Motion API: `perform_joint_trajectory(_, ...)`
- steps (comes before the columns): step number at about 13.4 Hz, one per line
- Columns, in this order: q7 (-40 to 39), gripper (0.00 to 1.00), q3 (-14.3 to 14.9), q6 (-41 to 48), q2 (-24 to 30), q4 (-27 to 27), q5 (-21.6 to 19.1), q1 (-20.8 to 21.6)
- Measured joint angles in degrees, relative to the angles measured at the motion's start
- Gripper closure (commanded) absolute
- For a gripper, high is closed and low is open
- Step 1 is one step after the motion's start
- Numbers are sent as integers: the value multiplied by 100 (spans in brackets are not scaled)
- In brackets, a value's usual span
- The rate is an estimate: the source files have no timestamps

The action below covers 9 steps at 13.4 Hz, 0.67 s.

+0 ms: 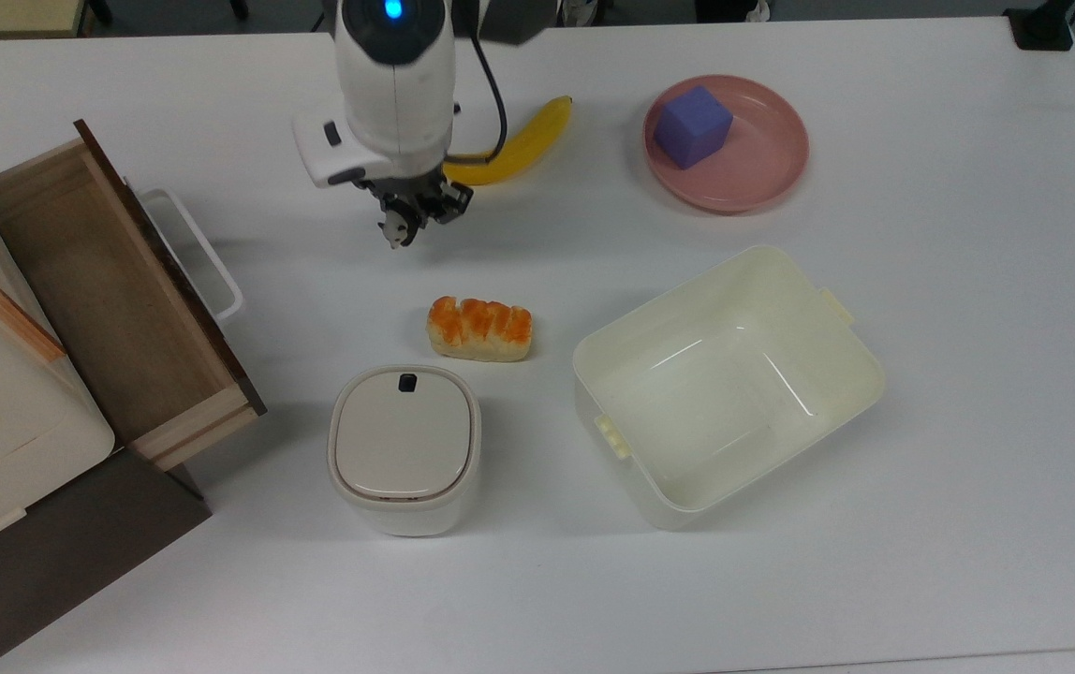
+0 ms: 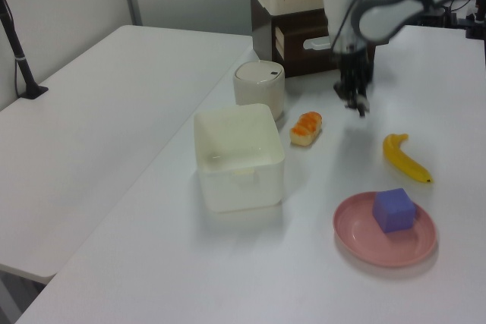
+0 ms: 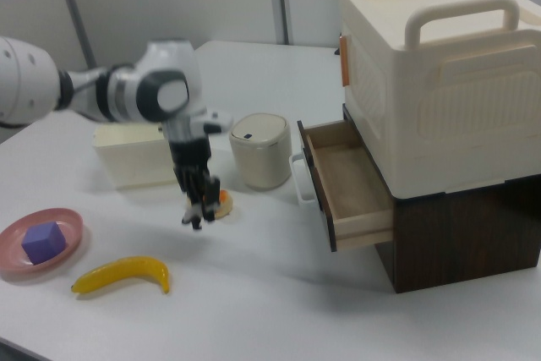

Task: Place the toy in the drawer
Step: 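Lift the panda toy and carry it to the open drawer, then lower the panda toy into the drawer and open the gripper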

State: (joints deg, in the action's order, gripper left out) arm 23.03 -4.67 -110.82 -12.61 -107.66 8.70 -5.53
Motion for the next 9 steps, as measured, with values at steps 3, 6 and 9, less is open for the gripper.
perform_joint_trajectory(3, -1486, 93, 33, 352, 204, 1066, 285, -31)
perform_joint_trajectory(6, -2974, 93, 75, 351, 196, 1573, 812, -244)
perform_joint_trajectory(9, -4366, 89, 408, -349, 80, 1870, 960, -508)
